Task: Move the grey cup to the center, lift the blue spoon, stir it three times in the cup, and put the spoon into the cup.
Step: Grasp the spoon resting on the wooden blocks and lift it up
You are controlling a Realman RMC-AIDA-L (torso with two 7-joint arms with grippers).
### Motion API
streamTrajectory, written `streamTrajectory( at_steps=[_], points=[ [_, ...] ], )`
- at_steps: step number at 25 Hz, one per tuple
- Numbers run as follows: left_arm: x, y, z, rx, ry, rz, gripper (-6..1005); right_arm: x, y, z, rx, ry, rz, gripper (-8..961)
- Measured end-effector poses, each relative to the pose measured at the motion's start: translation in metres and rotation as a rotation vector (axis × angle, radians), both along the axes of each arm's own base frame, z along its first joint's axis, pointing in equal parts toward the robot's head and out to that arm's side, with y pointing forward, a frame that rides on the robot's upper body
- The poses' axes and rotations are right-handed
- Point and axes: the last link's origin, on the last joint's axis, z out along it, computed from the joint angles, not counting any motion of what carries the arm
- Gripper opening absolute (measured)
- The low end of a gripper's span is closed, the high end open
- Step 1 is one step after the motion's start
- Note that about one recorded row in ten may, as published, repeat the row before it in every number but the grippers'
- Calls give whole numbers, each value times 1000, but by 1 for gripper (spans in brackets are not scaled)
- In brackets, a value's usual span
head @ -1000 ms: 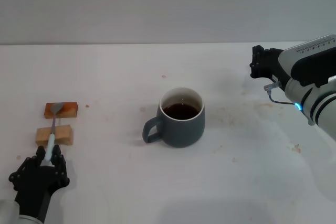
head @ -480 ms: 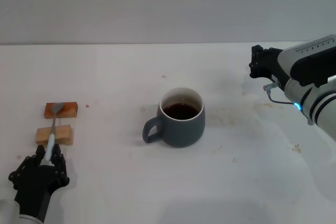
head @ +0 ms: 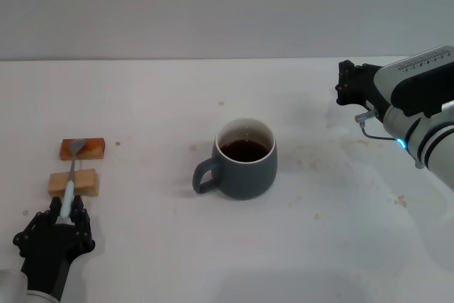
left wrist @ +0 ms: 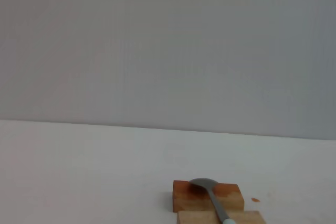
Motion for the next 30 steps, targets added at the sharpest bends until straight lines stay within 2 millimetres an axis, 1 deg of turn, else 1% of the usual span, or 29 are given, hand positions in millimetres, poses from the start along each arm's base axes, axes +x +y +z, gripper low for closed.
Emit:
streamTrajectory(
  at_steps=[13,20,22,25,27,28,30],
  points=[
    [0,0,0,2,5,2,226,0,0,0,-2,-4,3,14],
    [0,0,0,4,3,1,179,0,0,0,-3,-6,4,14],
    [0,0,0,4,3,1,179,0,0,0,-3,-6,4,14],
    [12,7,8,32,27,-30,179,1,0,0,-3,-8,1,14],
    [13,8,9,35,31,-33,179,2,0,0,-1,-7,-2,14],
    [22,14,16,54,56,-45,179,2,0,1,0,-7,-4,14],
    [26,18,20,54,65,-48,179,3,0,1,3,-6,-6,14]
  ],
)
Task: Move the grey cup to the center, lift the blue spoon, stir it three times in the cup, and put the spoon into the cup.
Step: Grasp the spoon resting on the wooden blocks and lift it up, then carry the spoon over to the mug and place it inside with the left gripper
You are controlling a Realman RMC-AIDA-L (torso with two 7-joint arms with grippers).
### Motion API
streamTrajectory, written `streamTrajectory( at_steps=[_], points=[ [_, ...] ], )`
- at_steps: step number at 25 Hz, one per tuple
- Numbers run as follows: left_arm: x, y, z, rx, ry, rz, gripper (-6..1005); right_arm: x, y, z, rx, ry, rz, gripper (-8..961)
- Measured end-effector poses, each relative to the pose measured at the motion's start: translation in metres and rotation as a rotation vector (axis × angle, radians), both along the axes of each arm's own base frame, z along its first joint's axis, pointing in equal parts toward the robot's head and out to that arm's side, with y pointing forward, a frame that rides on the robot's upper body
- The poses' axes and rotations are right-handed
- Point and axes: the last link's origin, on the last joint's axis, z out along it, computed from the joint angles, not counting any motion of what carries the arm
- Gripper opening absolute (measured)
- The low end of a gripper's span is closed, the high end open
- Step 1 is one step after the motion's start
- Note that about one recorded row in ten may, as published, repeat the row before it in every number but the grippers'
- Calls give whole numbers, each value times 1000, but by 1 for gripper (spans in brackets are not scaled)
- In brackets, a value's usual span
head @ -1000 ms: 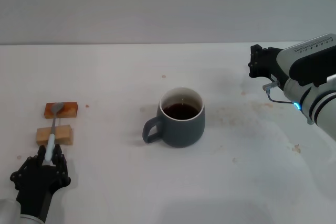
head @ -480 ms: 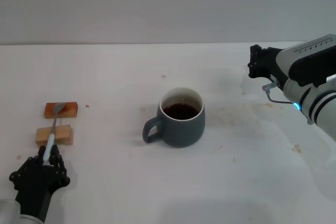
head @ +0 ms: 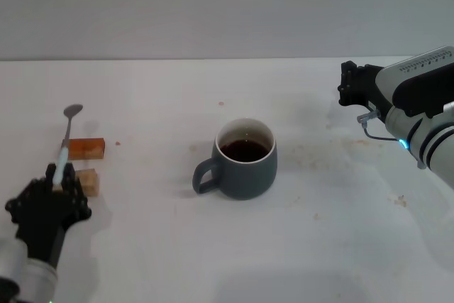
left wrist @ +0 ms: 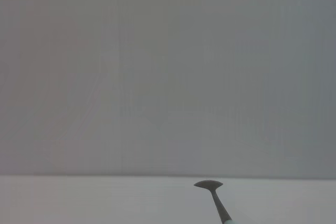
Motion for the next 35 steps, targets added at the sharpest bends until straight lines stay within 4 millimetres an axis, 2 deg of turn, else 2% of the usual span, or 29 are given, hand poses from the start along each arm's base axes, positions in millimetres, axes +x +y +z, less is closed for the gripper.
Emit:
streamTrajectory(
  at_steps=[2,4,5,6,9,13,15,23,26,29,31,35],
  points=[
    [4,8,10,-10,-2,-8,179,0,0,0,1,1,-1,14],
    [5,18,26,-38,-12,-16,178,1,0,0,2,1,-3,14],
    [6,26,41,-54,-24,-18,178,1,0,0,2,1,-3,14],
    [6,28,45,-58,-28,-20,178,1,0,1,2,2,-4,14],
    [12,43,78,-95,-43,-26,178,2,0,1,6,4,-6,14],
    [30,62,138,-127,-14,-57,178,3,0,3,14,8,-11,14],
    [40,68,162,-148,1,-80,178,4,1,4,19,11,-14,14],
    [63,88,237,-254,98,-155,178,3,1,5,27,24,-20,14],
    [71,94,257,-335,163,-158,178,1,2,5,28,28,-22,14],
    [81,99,266,-401,241,-145,178,0,3,5,27,29,-21,14],
    [89,103,268,-461,310,-126,177,1,3,4,25,28,-24,14],
    [118,107,269,-569,479,-115,177,0,4,5,26,30,-27,14]
  ],
)
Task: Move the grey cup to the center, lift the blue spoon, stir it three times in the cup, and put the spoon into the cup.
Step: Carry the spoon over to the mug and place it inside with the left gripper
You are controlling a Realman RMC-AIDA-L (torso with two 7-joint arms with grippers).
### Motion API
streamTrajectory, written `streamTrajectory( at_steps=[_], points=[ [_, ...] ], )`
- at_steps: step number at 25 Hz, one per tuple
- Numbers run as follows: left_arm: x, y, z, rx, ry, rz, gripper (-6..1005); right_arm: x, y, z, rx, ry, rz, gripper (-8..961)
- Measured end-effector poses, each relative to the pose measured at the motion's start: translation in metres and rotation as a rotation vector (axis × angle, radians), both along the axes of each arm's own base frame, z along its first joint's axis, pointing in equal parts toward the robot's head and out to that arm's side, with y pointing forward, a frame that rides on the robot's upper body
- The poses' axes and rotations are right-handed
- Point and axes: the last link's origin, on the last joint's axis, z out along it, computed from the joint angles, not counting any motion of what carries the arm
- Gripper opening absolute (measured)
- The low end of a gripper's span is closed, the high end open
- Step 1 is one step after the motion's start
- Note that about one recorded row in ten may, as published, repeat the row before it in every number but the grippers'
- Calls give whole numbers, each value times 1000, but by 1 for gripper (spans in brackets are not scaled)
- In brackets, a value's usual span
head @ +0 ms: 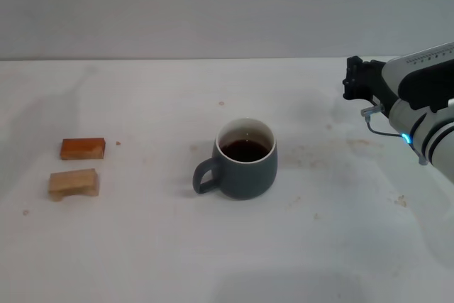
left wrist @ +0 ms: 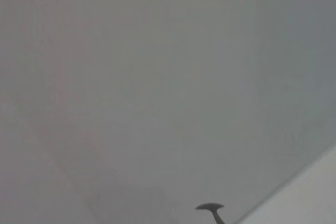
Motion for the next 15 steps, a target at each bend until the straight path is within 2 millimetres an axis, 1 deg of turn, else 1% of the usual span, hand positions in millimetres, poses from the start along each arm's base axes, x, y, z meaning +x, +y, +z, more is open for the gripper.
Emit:
streamTrajectory(
  at_steps=[3,5,12,15],
  points=[
    [19,2,-3,-88,100,-6,177,1,1,1,2,1,-4,14],
    [31,4,-6,-149,135,-19,177,1,1,1,2,0,-4,14],
    [69,-2,-27,-378,206,-81,178,3,-1,1,0,-2,-11,14],
    [80,-3,-35,-434,227,-110,179,5,-1,1,-3,-4,-16,14]
  ],
)
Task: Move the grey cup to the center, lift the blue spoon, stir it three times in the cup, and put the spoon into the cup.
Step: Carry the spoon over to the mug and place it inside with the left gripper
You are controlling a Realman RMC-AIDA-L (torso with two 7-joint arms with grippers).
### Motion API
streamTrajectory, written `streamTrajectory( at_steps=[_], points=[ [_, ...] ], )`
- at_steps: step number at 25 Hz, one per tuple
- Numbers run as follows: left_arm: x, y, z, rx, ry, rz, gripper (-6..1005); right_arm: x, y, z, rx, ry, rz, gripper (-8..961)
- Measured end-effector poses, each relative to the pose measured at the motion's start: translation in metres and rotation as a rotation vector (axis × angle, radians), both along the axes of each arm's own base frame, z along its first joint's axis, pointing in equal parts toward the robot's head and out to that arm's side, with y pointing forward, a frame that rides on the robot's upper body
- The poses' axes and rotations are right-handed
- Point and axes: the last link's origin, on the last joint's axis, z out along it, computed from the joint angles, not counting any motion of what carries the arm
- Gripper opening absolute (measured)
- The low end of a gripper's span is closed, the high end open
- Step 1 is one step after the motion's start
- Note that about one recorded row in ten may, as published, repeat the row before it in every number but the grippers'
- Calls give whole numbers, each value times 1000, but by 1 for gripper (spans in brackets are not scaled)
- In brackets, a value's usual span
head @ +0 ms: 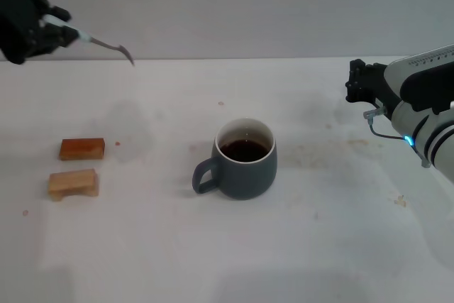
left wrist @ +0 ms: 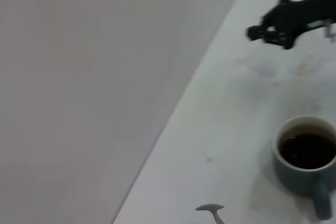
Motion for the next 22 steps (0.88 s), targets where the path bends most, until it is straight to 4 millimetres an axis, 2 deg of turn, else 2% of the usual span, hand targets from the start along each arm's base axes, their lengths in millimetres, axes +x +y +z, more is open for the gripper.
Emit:
streamTrajectory(
  at_steps=[6,8,10,11,12,15,16,17,22],
  points=[
    [17,-4,-31,-115,55,-47,178,1,-1,-1,-7,-12,4,14],
    [19,-4,-35,-127,55,-52,178,2,-1,0,-5,-11,0,13],
    [23,-7,-44,-154,55,-61,177,8,-1,4,15,-5,-20,13],
    [25,-8,-47,-164,55,-62,177,19,-1,13,51,-12,-51,13],
    [25,-8,-49,-169,55,-62,177,19,-1,13,51,-12,-51,13],
    [25,-9,-51,-176,44,-59,177,39,-3,37,149,-42,-105,13],
    [25,-10,-51,-178,32,-56,177,51,-8,57,221,-60,-137,13],
    [25,-10,-51,-178,32,-56,178,51,-8,57,221,-60,-137,13],
    [24,-10,-55,-197,21,-46,178,79,-31,112,391,-80,-216,13]
  ],
)
